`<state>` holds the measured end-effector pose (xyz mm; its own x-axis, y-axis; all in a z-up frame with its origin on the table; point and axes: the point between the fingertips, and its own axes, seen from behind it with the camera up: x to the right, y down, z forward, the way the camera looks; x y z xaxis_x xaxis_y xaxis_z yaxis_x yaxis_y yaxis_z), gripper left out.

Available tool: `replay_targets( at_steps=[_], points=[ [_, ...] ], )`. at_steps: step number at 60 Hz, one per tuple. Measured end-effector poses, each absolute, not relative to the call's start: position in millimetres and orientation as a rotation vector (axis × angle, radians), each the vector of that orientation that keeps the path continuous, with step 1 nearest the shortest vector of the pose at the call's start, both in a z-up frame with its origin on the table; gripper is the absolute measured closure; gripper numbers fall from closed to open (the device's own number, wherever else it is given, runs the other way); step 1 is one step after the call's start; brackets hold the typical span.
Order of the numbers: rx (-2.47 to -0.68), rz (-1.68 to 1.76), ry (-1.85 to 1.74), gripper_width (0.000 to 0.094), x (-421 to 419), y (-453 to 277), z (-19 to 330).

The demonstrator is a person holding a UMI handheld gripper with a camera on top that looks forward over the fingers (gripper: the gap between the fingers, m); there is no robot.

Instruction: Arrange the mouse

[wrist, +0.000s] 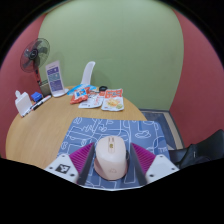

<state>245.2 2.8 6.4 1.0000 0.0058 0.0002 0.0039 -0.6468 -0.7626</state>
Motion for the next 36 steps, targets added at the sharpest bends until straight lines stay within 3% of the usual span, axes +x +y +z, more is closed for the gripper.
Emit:
replay_targets(
  at_steps=[3, 5, 10, 27, 36],
  points=[
    [-2.256, -0.004, -0.014, 0.0067, 246, -1, 20],
    [-2.242, -0.012, -0.015, 0.0132, 247, -4, 31],
    [-2.218, -0.040, -0.007, 0.0082, 248, -20, 59],
    [-2.115, -0.091, 0.015, 0.0091, 221, -120, 169],
    [-2.099, -0.128, 0.011, 0.0091, 199, -189, 205]
  ],
)
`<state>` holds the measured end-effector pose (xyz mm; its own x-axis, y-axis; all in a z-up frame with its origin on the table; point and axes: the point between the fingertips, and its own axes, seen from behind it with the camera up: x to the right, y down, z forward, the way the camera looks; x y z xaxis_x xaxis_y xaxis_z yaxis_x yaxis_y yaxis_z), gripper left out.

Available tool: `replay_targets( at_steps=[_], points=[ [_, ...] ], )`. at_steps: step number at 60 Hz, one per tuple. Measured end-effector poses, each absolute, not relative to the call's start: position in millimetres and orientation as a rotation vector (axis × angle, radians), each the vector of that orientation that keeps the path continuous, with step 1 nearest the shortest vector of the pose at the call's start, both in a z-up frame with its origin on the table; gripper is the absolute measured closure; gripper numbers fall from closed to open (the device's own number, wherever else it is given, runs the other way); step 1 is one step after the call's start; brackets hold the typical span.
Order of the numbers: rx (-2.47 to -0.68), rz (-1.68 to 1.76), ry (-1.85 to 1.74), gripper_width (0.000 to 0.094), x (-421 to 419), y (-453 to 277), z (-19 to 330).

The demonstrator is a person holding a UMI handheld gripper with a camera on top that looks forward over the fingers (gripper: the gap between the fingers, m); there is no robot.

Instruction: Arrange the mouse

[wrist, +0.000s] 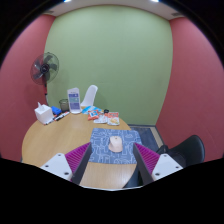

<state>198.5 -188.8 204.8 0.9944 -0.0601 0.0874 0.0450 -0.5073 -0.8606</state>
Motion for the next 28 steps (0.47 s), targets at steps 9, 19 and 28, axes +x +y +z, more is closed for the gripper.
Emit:
replay_targets(
  at_steps=[9, 19, 28],
  points=[
    [-2.085, -0.132, 0.020, 0.0090, 180, -246, 228],
    [-2.076, -0.148, 0.025, 0.0093, 171, -277, 236],
    [-2.077, -0.144, 0.027, 0.0092, 168, -286, 241]
  ],
)
